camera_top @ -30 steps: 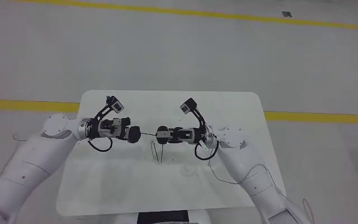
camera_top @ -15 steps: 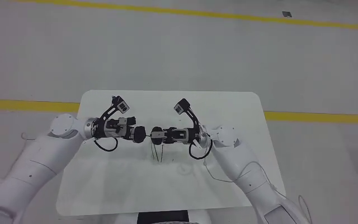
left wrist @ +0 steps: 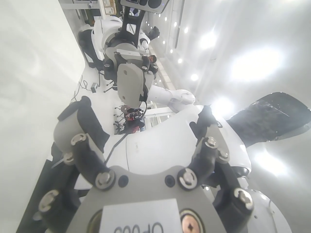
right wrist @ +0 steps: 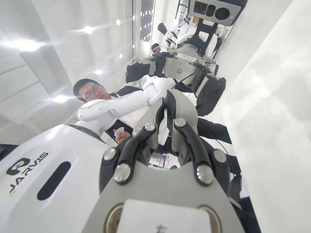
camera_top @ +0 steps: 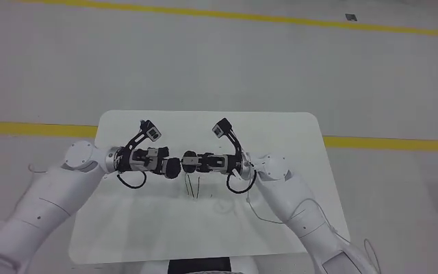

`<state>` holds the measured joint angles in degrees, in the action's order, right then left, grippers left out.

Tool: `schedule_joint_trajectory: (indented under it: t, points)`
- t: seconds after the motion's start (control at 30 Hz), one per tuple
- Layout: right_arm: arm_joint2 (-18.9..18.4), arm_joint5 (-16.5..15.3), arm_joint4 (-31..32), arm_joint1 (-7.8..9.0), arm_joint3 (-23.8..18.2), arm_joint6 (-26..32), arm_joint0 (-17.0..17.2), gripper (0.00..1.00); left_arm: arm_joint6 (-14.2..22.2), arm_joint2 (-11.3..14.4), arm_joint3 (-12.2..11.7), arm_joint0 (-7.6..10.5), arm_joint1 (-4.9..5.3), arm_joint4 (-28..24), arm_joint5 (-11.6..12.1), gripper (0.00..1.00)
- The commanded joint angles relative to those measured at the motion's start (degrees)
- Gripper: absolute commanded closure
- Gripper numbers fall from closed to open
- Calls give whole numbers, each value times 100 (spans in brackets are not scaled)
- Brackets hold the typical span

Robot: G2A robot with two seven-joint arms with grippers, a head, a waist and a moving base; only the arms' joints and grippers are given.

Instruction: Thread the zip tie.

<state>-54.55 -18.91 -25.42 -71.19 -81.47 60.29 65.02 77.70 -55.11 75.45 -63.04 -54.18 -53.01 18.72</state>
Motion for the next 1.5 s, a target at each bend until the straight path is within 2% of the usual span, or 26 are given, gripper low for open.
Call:
schedule_joint_trajectory:
  t: [0.0, 0.27, 0.3, 0.37, 0.47, 0.63, 0.9, 1.03, 1.23, 1.33, 1.47]
  points:
    - [-5, 39, 52, 10, -56, 6, 20, 100, -52, -28, 63, -41, 7, 52, -20, 0]
    - [18, 168, 181, 30, -132, -8, 66, 100, -39, -64, 155, -86, 8, 209, -46, 0]
    - [16, 184, 185, 32, -133, -5, 68, 100, -42, -68, 157, -88, 8, 224, -47, 2]
    - [4, 236, 213, 40, -125, -28, 72, 100, -49, -74, 159, -95, 7, 271, -48, 16]
    - [-26, 290, 200, 49, -132, -72, 89, 100, -67, -94, 124, -108, 6, 316, -29, 21]
    - [-63, 435, 223, 68, -127, -94, 106, 100, -51, -132, 110, -139, 10, 359, -22, 38]
    - [-189, 366, -31, 103, -97, 154, 123, 100, 26, -204, 99, -193, 16, 304, -32, 31]
    - [-222, 372, -147, 119, -52, 346, 109, 100, 104, -246, 77, -207, 13, 205, -27, 35]
    - [-216, 319, -351, 119, -35, 478, 110, 100, 168, -287, 63, -229, 11, 171, -26, 34]
    - [-138, 304, -433, 100, -64, 494, 112, 100, 187, -299, 74, -247, 7, 152, -33, 33]
    - [37, 323, -461, 61, -48, 504, 68, 100, 194, -299, 99, -263, 1, 131, -38, 37]
